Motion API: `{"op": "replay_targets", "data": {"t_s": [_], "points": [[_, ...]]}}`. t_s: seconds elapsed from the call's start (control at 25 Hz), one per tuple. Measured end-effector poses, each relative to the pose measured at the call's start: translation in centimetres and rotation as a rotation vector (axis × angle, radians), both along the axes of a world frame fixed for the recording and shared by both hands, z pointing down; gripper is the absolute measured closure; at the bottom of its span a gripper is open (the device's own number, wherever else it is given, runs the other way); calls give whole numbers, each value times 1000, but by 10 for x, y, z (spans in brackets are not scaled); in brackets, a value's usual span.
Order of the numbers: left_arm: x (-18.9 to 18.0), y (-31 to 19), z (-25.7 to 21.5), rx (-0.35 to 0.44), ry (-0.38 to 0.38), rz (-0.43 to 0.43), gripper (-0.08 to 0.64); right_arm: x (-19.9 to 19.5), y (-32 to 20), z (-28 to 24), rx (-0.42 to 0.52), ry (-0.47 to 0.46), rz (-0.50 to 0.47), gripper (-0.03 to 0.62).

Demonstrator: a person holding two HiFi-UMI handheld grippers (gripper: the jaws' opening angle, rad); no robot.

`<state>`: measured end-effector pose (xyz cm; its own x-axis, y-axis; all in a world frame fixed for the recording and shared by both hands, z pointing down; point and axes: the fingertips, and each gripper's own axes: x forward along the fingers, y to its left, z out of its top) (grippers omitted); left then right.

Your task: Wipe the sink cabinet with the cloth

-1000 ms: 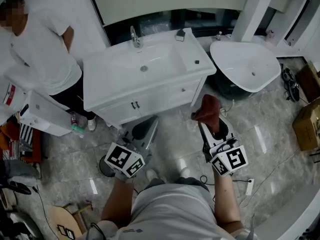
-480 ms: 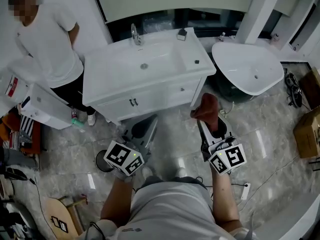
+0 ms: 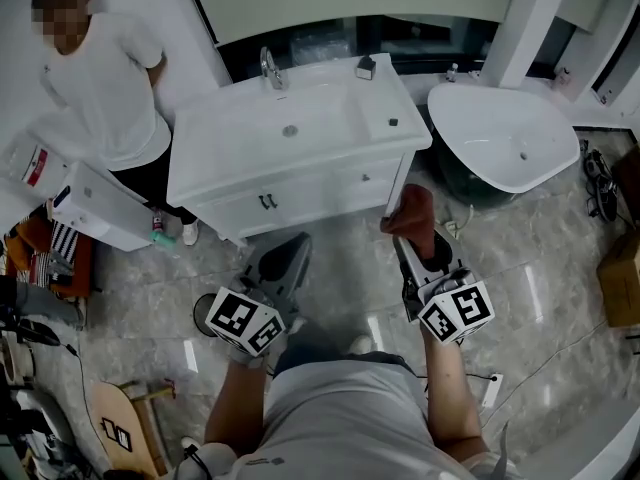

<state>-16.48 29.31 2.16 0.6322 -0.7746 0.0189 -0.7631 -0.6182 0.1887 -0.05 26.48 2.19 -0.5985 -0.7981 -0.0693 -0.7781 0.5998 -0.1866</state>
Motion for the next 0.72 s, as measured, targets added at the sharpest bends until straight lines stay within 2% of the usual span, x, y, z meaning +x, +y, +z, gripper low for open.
{"op": "replay_targets", "data": {"t_s": [0.36,0.72], "points": [[3,-36,21,-41,11,14,548,-2,-33,19,-42,6,-4,426],[-28,-111,41,-87,40,47,548,-35,-99,39,-99,39,10,426]]}}
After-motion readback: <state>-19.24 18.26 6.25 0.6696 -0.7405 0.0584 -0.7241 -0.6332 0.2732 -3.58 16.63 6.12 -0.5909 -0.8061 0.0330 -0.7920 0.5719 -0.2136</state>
